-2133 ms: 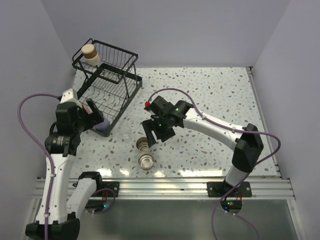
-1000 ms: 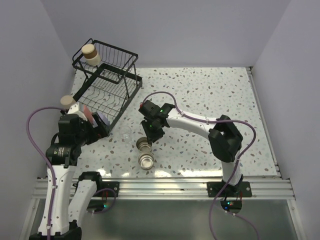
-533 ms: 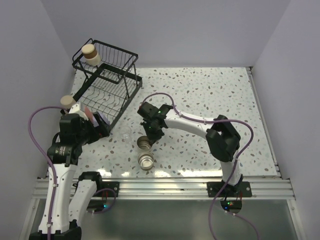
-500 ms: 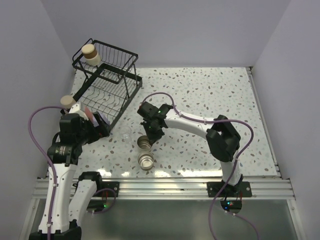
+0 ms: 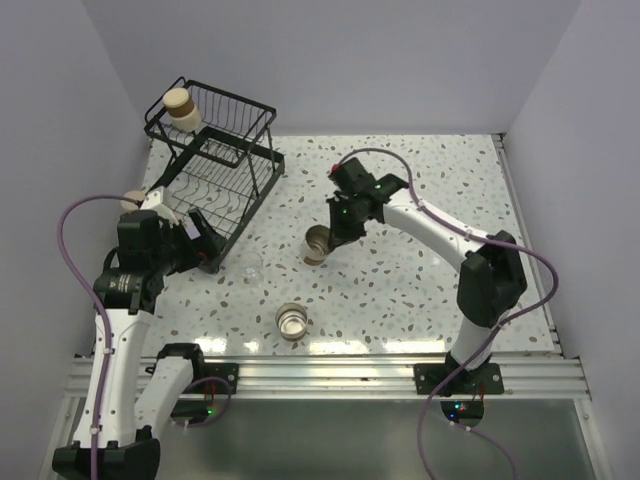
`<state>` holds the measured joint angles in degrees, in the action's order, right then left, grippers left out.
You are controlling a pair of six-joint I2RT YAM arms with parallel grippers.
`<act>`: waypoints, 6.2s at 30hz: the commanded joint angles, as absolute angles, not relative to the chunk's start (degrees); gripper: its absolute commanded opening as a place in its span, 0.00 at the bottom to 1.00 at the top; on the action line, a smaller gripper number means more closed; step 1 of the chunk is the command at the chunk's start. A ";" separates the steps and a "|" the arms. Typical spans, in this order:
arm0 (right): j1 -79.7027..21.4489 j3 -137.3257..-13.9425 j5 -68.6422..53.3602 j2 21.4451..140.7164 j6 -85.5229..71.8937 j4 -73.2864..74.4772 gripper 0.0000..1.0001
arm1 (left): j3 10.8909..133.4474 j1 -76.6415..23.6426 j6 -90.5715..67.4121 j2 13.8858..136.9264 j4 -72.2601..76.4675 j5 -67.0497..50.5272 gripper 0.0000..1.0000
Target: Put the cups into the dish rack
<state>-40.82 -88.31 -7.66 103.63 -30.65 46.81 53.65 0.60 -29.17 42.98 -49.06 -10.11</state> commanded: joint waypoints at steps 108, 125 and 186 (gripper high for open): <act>-25.93 -59.15 -43.15 71.72 -71.90 14.05 0.80 | 74.85 -7.29 -36.26 72.85 -5.72 -31.92 0.00; -24.00 -61.70 -42.54 70.66 -65.39 21.01 0.78 | 127.26 -6.77 -10.73 103.35 -41.75 7.45 0.00; -25.99 -81.54 -29.57 79.09 -38.79 50.07 0.74 | 129.30 -4.66 -13.71 103.55 -41.75 16.00 1.00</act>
